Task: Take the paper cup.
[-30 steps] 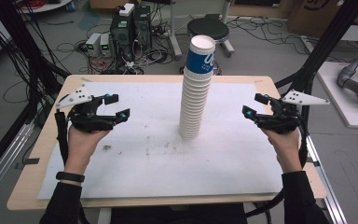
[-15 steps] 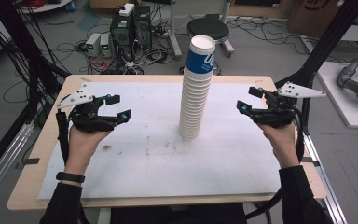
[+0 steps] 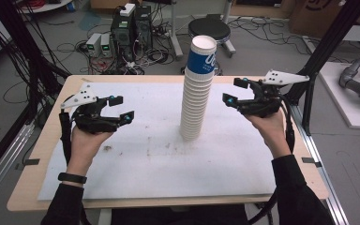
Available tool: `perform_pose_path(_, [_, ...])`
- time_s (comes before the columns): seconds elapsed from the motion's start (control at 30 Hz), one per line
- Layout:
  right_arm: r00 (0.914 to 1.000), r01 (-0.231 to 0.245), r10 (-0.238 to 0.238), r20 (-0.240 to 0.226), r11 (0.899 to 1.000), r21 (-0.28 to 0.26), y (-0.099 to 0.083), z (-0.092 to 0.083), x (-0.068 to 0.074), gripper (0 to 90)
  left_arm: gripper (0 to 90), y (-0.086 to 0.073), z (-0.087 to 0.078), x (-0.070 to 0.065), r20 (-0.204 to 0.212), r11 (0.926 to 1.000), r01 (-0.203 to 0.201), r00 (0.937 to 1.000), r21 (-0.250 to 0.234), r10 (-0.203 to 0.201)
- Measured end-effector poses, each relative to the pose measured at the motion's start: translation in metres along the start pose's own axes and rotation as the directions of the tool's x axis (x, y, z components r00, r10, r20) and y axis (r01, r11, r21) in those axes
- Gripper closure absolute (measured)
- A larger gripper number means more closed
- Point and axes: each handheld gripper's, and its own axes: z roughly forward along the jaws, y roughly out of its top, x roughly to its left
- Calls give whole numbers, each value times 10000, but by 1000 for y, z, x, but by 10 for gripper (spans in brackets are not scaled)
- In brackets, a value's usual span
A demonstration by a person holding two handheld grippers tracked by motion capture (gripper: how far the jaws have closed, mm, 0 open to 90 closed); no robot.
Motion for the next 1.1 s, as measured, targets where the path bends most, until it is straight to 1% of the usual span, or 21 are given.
perform_pose_path(0.03, [10000, 64, -64, -10, 9999, 93, 2, 4, 1, 198, 242, 0, 0, 0, 26, 10000, 3, 10000, -5, -3])
perform_pose_path(0.2, [9996, 240, -238, -121, 9996, 156, 11, 18, 3, 198, 243, 0, 0, 0, 45, 10000, 11, 10000, -15, -11])
perform_pose_path(0.37, [9998, 101, -97, -163, 9996, 253, 14, 31, 3, 197, 243, 0, 0, 0, 93, 10000, 48, 9999, -25, -47])
perform_pose_path(0.53, [9996, 185, -177, -206, 9991, 378, 20, 42, 5, 187, 243, 0, -1, 0, 124, 10000, 52, 9999, -32, -51])
perform_pose_path(0.73, [9998, -9, 17, -173, 9988, 480, 20, 51, 4, 187, 243, 1, -2, 0, 136, 9999, 91, 9999, -76, -90])
perform_pose_path(0.8, [9998, -98, 107, -163, 9985, 537, 20, 54, 4, 187, 243, 1, -2, 0, 210, 10000, 56, 9998, -67, -54])
perform_pose_path(0.83, [9994, -162, 180, -281, 9980, 605, 20, 56, 4, 187, 242, 1, -2, 0, 233, 10000, 60, 9997, -74, -59])
perform_pose_path(0.93, [9992, -190, 209, -330, 9982, 574, 21, 59, 6, 187, 243, 1, -1, -1, 252, 10000, 45, 9997, -67, -43])
perform_pose_path(1.1, [9993, -249, 265, -251, 9977, 624, 23, 64, 6, 179, 243, 1, 0, -2, 254, 10000, 39, 9997, -2, -39])
